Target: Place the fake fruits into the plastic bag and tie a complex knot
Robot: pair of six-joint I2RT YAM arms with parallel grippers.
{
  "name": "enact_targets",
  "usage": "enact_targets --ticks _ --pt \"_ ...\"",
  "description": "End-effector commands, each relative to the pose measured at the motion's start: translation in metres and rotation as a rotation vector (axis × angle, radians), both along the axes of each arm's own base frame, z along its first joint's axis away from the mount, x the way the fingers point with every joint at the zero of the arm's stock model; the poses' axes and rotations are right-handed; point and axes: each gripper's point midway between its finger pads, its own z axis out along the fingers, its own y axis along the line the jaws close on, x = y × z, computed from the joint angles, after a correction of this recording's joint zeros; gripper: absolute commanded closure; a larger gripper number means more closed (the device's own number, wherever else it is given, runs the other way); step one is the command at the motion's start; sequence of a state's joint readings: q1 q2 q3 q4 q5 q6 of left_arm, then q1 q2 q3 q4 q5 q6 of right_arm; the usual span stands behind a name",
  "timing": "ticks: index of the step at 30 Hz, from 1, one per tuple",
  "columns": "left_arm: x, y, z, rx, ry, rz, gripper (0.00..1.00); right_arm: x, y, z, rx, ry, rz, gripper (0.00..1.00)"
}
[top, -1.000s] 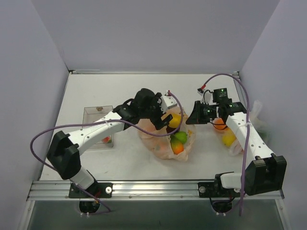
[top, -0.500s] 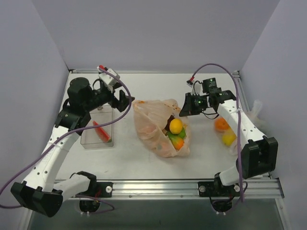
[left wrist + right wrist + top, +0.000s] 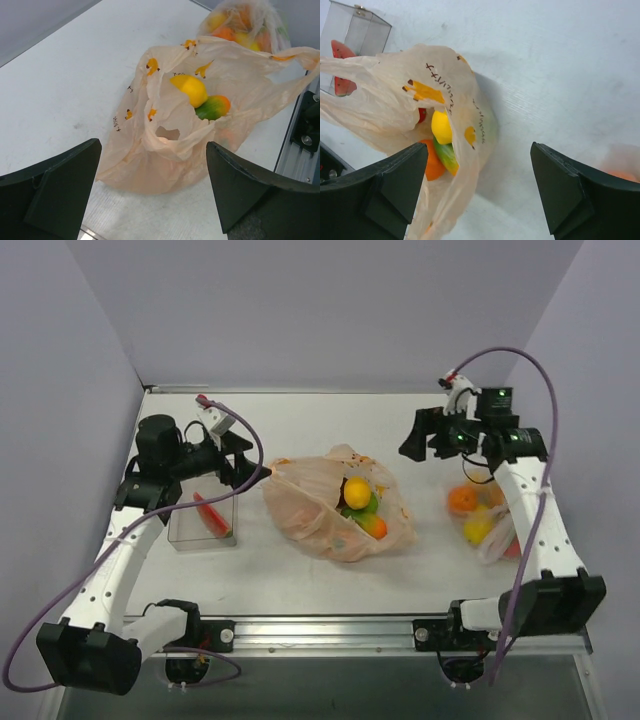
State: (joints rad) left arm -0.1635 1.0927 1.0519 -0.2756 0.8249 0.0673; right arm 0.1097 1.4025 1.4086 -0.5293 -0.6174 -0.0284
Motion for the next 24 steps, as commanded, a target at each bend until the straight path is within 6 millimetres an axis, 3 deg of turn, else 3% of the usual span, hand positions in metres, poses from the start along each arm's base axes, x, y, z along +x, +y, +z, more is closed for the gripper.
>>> enact_targets --ticks 1,3,4,6,8,10,11,12,18,20,24 --pt "-0.018 -0.010 0.053 -0.035 -0.178 -0.101 0.03 -0.050 -0.023 0.028 -0.007 -0.080 0.034 0.13" --pt "-0.025 -0.013 0.061 -0.029 -0.204 -0.130 0.02 -0.079 -0.020 0.039 0.013 -0.124 0.102 0.13" --pt "-0.032 -0.021 0.063 -0.010 -0.235 -0.173 0.03 -0.093 -0.025 0.028 0.018 -0.082 0.103 0.13" --pt "-0.042 -0.029 0.062 0.017 -0.236 -0.233 0.03 -0.121 -0.021 0.029 -0.003 -0.148 0.188 0.13" --pt "-0.048 -0.041 0.058 0.056 -0.255 -0.281 0.03 -0.140 -0.021 0.009 -0.033 -0.146 0.234 0.11" --pt "-0.048 -0.044 0.056 0.059 -0.232 -0.289 0.02 -0.154 -0.024 0.005 -0.107 -0.264 0.296 0.09" --pt "-0.047 -0.047 0.054 0.056 -0.213 -0.292 0.02 -0.160 -0.025 -0.011 -0.118 -0.258 0.317 0.08" --pt "-0.046 -0.047 0.053 0.053 -0.197 -0.289 0.02 -0.166 -0.025 -0.011 -0.139 -0.306 0.336 0.08" --pt "-0.043 -0.045 0.050 0.043 -0.146 -0.247 0.03 -0.194 -0.010 -0.025 -0.123 -0.425 0.482 0.04" --pt "-0.040 -0.043 0.045 0.046 -0.133 -0.223 0.03 -0.192 -0.008 -0.031 -0.120 -0.417 0.496 0.03" --pt "-0.030 -0.033 0.040 0.049 -0.116 -0.173 0.02 -0.171 -0.007 -0.044 -0.139 -0.422 0.523 0.04"
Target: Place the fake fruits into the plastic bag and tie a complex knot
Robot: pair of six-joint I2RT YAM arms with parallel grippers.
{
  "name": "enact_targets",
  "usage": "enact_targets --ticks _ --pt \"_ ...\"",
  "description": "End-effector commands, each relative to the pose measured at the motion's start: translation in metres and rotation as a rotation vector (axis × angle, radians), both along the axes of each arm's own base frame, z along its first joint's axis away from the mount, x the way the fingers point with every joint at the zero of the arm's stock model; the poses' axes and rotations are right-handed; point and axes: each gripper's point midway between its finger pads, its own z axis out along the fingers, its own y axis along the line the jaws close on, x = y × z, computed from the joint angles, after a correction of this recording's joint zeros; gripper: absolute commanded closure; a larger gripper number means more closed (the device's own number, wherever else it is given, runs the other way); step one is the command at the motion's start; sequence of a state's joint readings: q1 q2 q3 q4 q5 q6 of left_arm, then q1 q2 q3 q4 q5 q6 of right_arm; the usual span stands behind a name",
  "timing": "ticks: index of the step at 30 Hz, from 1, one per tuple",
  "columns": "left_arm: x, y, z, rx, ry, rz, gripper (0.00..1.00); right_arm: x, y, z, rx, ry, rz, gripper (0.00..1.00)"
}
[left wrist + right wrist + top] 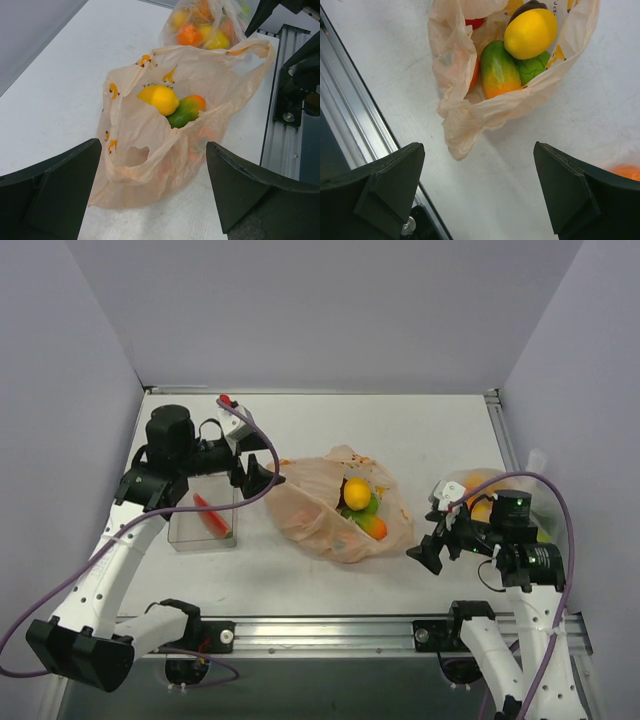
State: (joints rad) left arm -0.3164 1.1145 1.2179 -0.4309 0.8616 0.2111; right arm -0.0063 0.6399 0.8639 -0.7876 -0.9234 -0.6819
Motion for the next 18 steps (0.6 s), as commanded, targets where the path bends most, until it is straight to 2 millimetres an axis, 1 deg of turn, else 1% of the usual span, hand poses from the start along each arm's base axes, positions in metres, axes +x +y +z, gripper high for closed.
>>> enact_targets --ticks 1,4,5,6,7,8,9,10,11,12,14,15,16,18 --pt "0.012 0.017 0.003 -0.011 -0.002 0.066 0.03 0.018 0.008 -0.008 0.001 -0.042 0.074 0.04" --pt "0.025 0.033 0.007 -0.039 0.003 0.090 0.03 0.028 0.013 -0.012 -0.043 -0.093 0.117 0.07" --pt "0.027 0.041 0.005 -0.057 0.023 0.059 0.03 0.029 0.016 -0.015 -0.055 -0.094 0.138 0.08" --pt "0.027 0.043 0.005 -0.051 0.022 0.045 0.03 0.033 0.016 -0.016 -0.076 -0.112 0.145 0.10" --pt "0.028 0.045 0.001 -0.022 -0.019 0.024 0.03 0.032 0.020 -0.017 -0.080 -0.117 0.169 0.15" --pt "0.030 0.046 -0.006 -0.007 -0.014 0.005 0.03 0.033 0.022 -0.018 -0.085 -0.113 0.175 0.19" --pt "0.025 0.046 -0.014 0.013 0.002 -0.014 0.03 0.036 0.023 -0.018 -0.090 -0.122 0.177 0.23" --pt "0.027 0.047 -0.020 0.038 -0.038 -0.036 0.03 0.037 0.025 -0.018 -0.089 -0.123 0.182 0.33" --pt "0.025 0.047 -0.024 0.045 -0.050 -0.055 0.02 0.038 0.025 -0.019 -0.093 -0.120 0.183 0.39" --pt "0.025 0.046 -0.028 0.054 -0.068 -0.068 0.03 0.040 0.026 -0.018 -0.093 -0.128 0.182 0.53" --pt "0.025 0.044 -0.040 0.074 -0.099 -0.101 0.03 0.042 0.025 -0.020 -0.102 -0.121 0.179 0.72" --pt "0.024 0.040 -0.044 0.079 -0.112 -0.123 0.03 0.044 0.025 -0.019 -0.105 -0.121 0.177 0.87" --pt "0.023 0.039 -0.048 0.090 -0.139 -0.144 0.03 0.045 0.024 -0.020 -0.113 -0.120 0.170 0.95" --pt "0.021 0.033 -0.053 0.095 -0.165 -0.181 0.02 0.046 0.024 -0.019 -0.116 -0.120 0.168 0.99"
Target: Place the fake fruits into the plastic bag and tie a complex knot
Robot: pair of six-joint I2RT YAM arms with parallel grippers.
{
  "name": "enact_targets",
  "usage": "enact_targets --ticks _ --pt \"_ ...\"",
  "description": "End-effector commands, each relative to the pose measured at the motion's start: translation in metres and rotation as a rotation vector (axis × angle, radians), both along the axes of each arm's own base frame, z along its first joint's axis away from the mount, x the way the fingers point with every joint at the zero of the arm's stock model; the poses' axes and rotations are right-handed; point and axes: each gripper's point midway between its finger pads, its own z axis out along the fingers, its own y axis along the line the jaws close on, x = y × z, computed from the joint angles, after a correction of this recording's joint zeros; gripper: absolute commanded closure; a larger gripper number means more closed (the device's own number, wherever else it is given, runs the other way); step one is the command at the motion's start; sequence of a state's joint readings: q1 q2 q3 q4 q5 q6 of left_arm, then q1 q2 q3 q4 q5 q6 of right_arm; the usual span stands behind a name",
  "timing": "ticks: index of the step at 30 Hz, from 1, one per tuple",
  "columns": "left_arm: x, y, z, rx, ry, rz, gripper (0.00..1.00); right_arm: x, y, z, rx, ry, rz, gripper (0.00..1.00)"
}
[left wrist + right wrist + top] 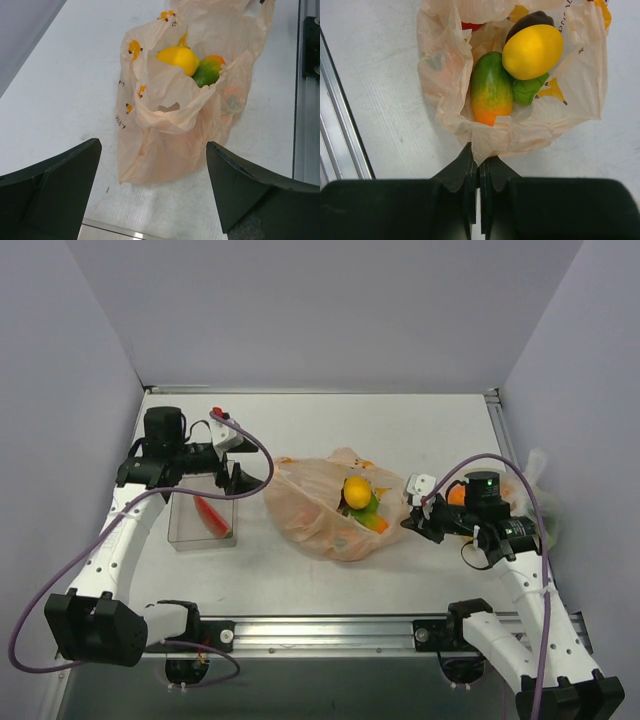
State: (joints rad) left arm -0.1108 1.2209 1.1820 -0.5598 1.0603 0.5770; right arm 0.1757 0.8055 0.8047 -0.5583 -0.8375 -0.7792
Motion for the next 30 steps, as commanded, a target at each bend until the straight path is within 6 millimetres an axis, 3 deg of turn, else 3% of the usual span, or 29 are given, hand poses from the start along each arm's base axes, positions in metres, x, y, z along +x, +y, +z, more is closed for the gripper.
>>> enact_targets --ticks 1,7,10,15,16,19,20,21,23,24,25,30 --pt "-0.013 -0.018 -0.005 0.013 -0.129 -0.157 0.03 0.008 0.001 0.007 -0.008 -0.036 -0.003 1.00" --pt "-0.004 -0.039 -0.019 0.011 -0.163 -0.181 0.03 0.011 0.003 0.013 -0.001 -0.024 -0.009 1.00" --pt "0.010 -0.044 -0.013 -0.042 -0.164 -0.142 0.03 0.012 0.004 0.016 -0.003 -0.028 -0.008 1.00" --pt "0.002 -0.065 -0.014 -0.093 -0.125 -0.184 0.04 0.013 0.005 0.019 -0.002 -0.026 -0.011 1.00" --pt "0.010 -0.069 0.002 -0.129 -0.190 -0.169 0.06 0.014 0.006 0.020 -0.002 -0.023 -0.012 1.00" --pt "0.012 -0.070 0.008 -0.216 -0.109 -0.095 0.21 0.015 0.005 0.028 0.005 -0.025 -0.029 1.00" --pt "0.009 -0.072 0.010 -0.221 -0.101 -0.101 0.32 0.017 0.006 0.036 0.012 -0.034 -0.035 1.00" --pt "0.007 -0.072 0.011 -0.222 -0.092 -0.103 0.51 0.017 0.005 0.040 0.013 -0.034 -0.046 1.00" --pt "0.000 -0.069 0.018 -0.216 -0.065 -0.106 0.69 0.019 0.003 0.050 0.020 -0.034 -0.078 1.00" --pt "0.000 -0.064 0.021 -0.210 -0.061 -0.103 0.89 0.020 0.003 0.062 0.029 -0.053 -0.089 1.00" --pt "-0.001 -0.060 0.026 -0.208 -0.037 -0.093 0.98 0.021 0.001 0.067 0.032 -0.058 -0.102 1.00" --pt "-0.007 -0.028 0.061 -0.263 -0.008 0.021 1.00 0.026 -0.007 0.097 0.077 -0.043 -0.245 1.00"
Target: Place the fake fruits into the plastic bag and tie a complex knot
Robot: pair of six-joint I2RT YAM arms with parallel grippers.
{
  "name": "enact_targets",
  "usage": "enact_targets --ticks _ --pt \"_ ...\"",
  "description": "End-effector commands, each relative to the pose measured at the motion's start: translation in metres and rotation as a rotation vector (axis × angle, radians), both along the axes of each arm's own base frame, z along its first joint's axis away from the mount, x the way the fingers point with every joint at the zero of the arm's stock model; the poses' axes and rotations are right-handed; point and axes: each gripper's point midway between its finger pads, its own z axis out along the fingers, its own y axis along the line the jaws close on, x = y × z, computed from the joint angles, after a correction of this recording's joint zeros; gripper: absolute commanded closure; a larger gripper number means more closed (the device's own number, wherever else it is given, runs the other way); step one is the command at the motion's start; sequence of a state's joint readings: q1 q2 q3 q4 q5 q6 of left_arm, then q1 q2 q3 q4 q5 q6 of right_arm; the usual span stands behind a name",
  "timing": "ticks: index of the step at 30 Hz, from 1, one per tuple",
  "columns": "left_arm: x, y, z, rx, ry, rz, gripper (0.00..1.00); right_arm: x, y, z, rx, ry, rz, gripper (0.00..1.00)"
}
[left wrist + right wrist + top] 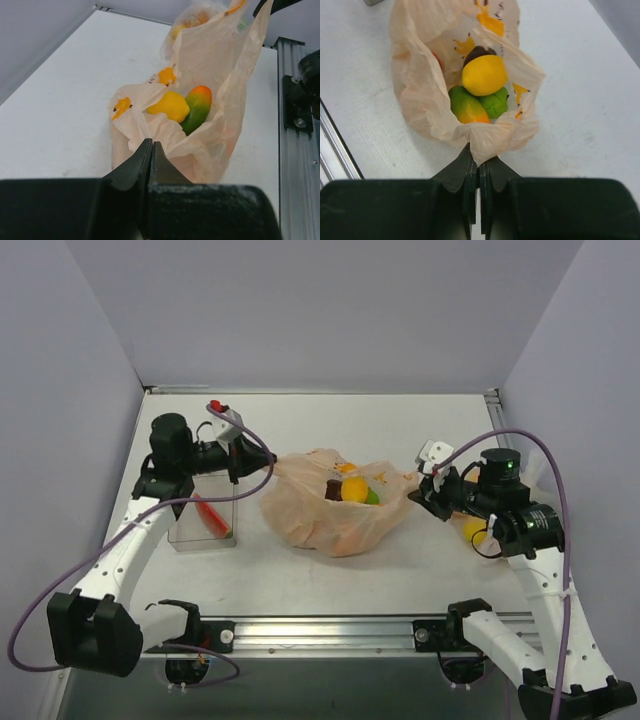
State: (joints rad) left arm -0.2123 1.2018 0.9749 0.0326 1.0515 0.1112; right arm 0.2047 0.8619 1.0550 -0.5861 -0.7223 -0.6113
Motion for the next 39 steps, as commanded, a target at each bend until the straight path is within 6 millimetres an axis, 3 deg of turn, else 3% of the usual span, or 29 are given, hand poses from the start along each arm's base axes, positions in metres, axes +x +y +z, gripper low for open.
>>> enact_targets --ticks 1,2,4,6,8,10,12,17,18,20,21,23,30,31,35,38,39 --pt "-0.012 0.021 0.055 -0.051 -0.010 0.083 1.00 0.003 -0.007 0.037 0.054 -0.014 -0.120 1.00" --pt "-0.015 0.025 0.073 -0.055 -0.038 0.099 1.00 0.006 -0.012 0.042 0.058 -0.013 -0.169 1.00" --pt "-0.026 0.030 0.081 -0.020 -0.029 0.113 1.00 0.006 -0.016 0.066 0.077 -0.060 -0.202 1.00" --pt "-0.030 0.037 0.098 0.013 -0.081 0.151 1.00 0.006 -0.021 0.079 0.092 -0.063 -0.255 1.00" --pt "-0.043 0.042 0.088 0.056 -0.042 0.154 1.00 0.005 -0.024 0.085 0.102 -0.062 -0.281 1.00" --pt "-0.055 0.046 0.077 0.081 -0.055 0.163 1.00 0.010 -0.028 0.078 0.100 -0.031 -0.326 1.00" --pt "-0.061 0.046 0.064 0.110 -0.061 0.156 1.00 0.016 -0.033 0.060 0.086 0.023 -0.381 1.00" --pt "-0.090 0.041 0.001 0.249 -0.001 0.016 1.00 0.027 -0.040 0.015 0.094 0.160 -0.499 1.00" --pt "-0.095 0.038 -0.011 0.290 -0.040 -0.034 1.00 0.026 -0.041 -0.003 0.083 0.198 -0.511 1.00" --pt "-0.105 0.045 -0.049 0.413 -0.001 -0.053 1.00 0.031 -0.046 -0.015 0.095 0.209 -0.555 1.00" --pt "-0.108 0.048 -0.060 0.465 -0.031 -0.076 1.00 0.030 -0.049 -0.030 0.084 0.237 -0.575 1.00" --pt "-0.124 0.057 -0.090 0.532 0.020 -0.095 1.00 0.033 -0.052 -0.041 0.104 0.264 -0.603 1.00" --pt "-0.145 0.085 -0.143 0.690 0.027 -0.118 1.00 0.044 -0.055 -0.069 0.170 0.360 -0.684 1.00" --pt "-0.146 0.086 -0.148 0.701 0.033 -0.122 1.00 0.041 -0.055 -0.086 0.159 0.411 -0.693 1.00" --pt "-0.152 0.091 -0.172 0.740 0.062 -0.175 1.00 0.033 -0.057 -0.121 0.143 0.513 -0.745 1.00" --pt "-0.152 0.097 -0.190 0.789 0.053 -0.237 1.00 0.030 -0.060 -0.128 0.145 0.524 -0.765 1.00" --pt "-0.153 0.099 -0.192 0.771 0.078 -0.234 1.00 0.029 -0.060 -0.122 0.180 0.526 -0.759 1.00"
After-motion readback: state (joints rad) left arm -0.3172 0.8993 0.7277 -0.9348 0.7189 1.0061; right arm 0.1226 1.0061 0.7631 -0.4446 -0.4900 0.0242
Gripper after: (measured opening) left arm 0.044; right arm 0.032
